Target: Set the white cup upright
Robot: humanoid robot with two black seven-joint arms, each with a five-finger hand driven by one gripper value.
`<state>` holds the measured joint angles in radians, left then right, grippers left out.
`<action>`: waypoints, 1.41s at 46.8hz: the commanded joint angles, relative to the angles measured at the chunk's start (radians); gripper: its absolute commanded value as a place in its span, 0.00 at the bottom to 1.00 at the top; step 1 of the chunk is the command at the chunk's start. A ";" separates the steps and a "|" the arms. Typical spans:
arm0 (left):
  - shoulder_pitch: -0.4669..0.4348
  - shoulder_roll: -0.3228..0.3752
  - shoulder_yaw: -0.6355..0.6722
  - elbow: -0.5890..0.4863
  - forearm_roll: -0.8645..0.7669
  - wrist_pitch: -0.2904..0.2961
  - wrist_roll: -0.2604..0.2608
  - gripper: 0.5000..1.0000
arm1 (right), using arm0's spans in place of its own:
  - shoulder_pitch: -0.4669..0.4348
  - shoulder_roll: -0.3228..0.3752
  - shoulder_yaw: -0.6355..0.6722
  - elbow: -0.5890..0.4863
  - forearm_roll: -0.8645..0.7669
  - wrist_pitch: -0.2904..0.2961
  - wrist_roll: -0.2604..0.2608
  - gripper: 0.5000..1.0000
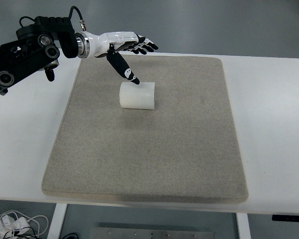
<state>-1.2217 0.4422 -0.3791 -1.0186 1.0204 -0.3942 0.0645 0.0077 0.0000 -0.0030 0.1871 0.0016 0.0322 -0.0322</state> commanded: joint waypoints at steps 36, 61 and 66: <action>-0.052 -0.057 0.114 0.061 0.179 -0.063 0.029 0.98 | 0.000 0.000 0.000 0.000 0.000 0.000 0.000 0.90; -0.045 -0.137 0.154 0.124 0.237 -0.028 0.029 0.98 | 0.000 0.000 0.000 0.000 0.000 0.000 0.000 0.90; -0.045 -0.146 0.154 0.135 0.241 -0.014 0.029 0.98 | 0.000 0.000 0.000 0.000 0.000 0.000 0.000 0.90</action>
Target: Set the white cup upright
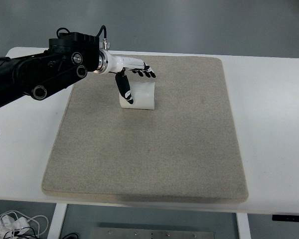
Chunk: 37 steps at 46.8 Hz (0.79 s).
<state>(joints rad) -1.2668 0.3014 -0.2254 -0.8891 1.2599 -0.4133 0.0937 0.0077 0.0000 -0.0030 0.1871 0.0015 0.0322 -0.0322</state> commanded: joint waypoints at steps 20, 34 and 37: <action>-0.002 -0.048 0.005 0.033 0.004 0.004 -0.002 0.99 | 0.000 0.000 0.000 0.000 0.000 0.000 0.000 0.90; 0.000 -0.062 0.028 0.036 0.003 0.005 0.000 0.97 | 0.000 0.000 0.000 0.000 0.000 0.000 0.000 0.90; 0.000 -0.062 0.028 0.036 0.003 0.005 0.000 0.97 | 0.000 0.000 0.000 0.000 0.000 0.000 0.000 0.90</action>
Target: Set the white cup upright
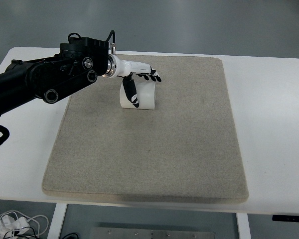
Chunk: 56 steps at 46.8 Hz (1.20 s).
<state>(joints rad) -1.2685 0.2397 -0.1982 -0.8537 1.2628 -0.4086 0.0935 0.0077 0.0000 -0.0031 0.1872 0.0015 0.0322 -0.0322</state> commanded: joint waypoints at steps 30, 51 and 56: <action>0.005 -0.008 0.000 0.019 0.009 0.001 0.020 0.33 | 0.000 0.000 0.000 0.000 0.000 0.000 0.000 0.90; -0.006 0.003 -0.023 0.019 -0.022 0.001 0.018 0.00 | 0.000 0.000 0.000 0.000 0.000 0.000 0.000 0.90; -0.011 0.010 -0.073 0.019 -0.052 -0.006 0.018 0.00 | 0.000 0.000 0.000 0.000 0.000 0.000 0.000 0.90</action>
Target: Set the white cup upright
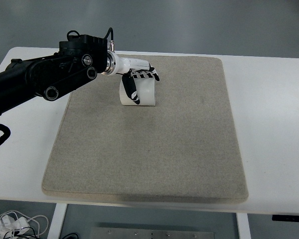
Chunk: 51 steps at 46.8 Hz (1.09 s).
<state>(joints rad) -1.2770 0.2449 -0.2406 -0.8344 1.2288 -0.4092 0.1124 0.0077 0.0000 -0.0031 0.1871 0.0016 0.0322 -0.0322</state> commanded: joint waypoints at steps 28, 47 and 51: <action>0.094 0.059 -0.250 0.093 -0.522 -0.042 -0.083 0.00 | 0.000 0.000 0.000 0.000 0.000 0.000 0.000 0.90; 0.255 0.080 -0.402 0.120 -0.526 -0.023 -0.442 0.00 | 0.000 0.000 0.000 0.000 0.000 0.000 0.000 0.90; 0.297 0.080 -0.462 0.118 -0.526 -0.020 -0.503 0.00 | 0.000 0.000 0.000 0.000 0.000 0.000 0.000 0.90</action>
<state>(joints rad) -1.0104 0.3259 -0.6605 -0.7149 0.7021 -0.4324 -0.3430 0.0077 0.0000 -0.0030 0.1871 0.0015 0.0322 -0.0321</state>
